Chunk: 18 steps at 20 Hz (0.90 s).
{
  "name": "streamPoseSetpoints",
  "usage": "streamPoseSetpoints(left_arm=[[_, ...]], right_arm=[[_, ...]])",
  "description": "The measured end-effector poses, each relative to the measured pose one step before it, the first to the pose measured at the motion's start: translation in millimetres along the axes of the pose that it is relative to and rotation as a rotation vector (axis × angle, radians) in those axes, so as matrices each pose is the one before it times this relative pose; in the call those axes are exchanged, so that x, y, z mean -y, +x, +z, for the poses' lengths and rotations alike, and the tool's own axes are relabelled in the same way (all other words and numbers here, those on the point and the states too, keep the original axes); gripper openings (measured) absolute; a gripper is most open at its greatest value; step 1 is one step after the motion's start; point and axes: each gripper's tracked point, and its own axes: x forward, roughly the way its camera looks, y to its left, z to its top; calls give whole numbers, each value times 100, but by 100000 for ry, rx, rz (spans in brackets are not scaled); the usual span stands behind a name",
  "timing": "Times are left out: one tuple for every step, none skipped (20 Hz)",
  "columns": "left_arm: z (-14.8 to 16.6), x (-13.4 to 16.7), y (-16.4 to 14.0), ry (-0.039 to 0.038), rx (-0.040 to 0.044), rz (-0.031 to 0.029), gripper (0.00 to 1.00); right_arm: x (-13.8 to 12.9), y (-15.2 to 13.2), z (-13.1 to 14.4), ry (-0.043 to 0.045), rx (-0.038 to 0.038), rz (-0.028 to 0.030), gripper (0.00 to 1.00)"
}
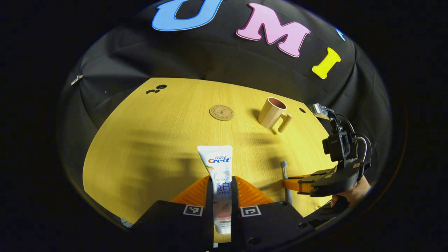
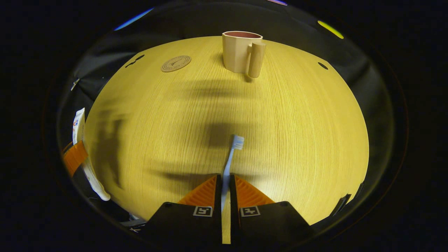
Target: Put the toothbrush and toothpaste on the desktop into the cup, then pick up the cup and place it on the coaster on the desktop.
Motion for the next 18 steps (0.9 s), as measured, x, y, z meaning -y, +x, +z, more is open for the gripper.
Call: streamPoseSetpoints(left_arm=[[438, 380, -93, -458, 1644, -280, 24], [541, 407, -74, -546, 1911, -561, 24], [441, 553, -37, -683, 2062, -1036, 19], [657, 651, -132, -871, 2348, -1557, 24], [703, 639, -33, -1073, 2795, -1632, 24], [914, 754, 0, -900, 3232, -1710, 25], [874, 671, 9, -949, 3329, -1685, 24], [1156, 895, 85, -1780, 3342, -1948, 24], [1161, 1049, 312, -2479, 3274, -2279, 24], [1268, 1093, 468, -2435, 3192, -1774, 24], [991, 1041, 544, -1772, 2940, -1659, 24], [1205, 1096, 803, -818, 2762, -1533, 24], [1125, 1010, 982, -42, 2651, -1099, 24], [1145, 960, 980, 91, 3109, -1016, 24], [987, 1063, 1163, 49, 3277, -1382, 24], [1071, 1048, 1279, -283, 3684, -1304, 24], [750, 952, 1425, -917, 3756, -1478, 29], [890, 918, 1354, -1727, 4070, -1737, 24]], right_arm=[[-46, -68, -8, 263, 1688, 669, 9], [145, -48, -135, 56, 1240, 404, 9], [127, -273, 143, 1044, 2851, 803, 9], [-73, -582, 554, 1260, 5163, 2025, 10], [75, -457, 941, 286, 6031, 1442, 9], [-90, -824, 936, -40, 5587, 2647, 9], [-139, -1028, 984, 372, 5441, 3170, 9], [-63, -1021, 1265, 436, 5350, 2835, 9], [106, -1005, 1231, 617, 4541, 2471, 9], [25, -1057, 1320, 1326, 4511, 3052, 9], [219, -754, 1088, 1361, 3307, 2565, 9], [495, -772, 976, 1270, 2315, 1753, 9], [690, -623, 868, 1585, 2580, 1771, 9], [759, -459, 1176, 1826, 2227, 1373, 9], [851, -265, 1187, 2018, 2639, 1319, 9], [821, -64, 1119, 1730, 2498, 1345, 9], [671, -20, 854, 747, 2230, 1035, 9], [705, 164, 849, 249, 1957, 1386, 9]])
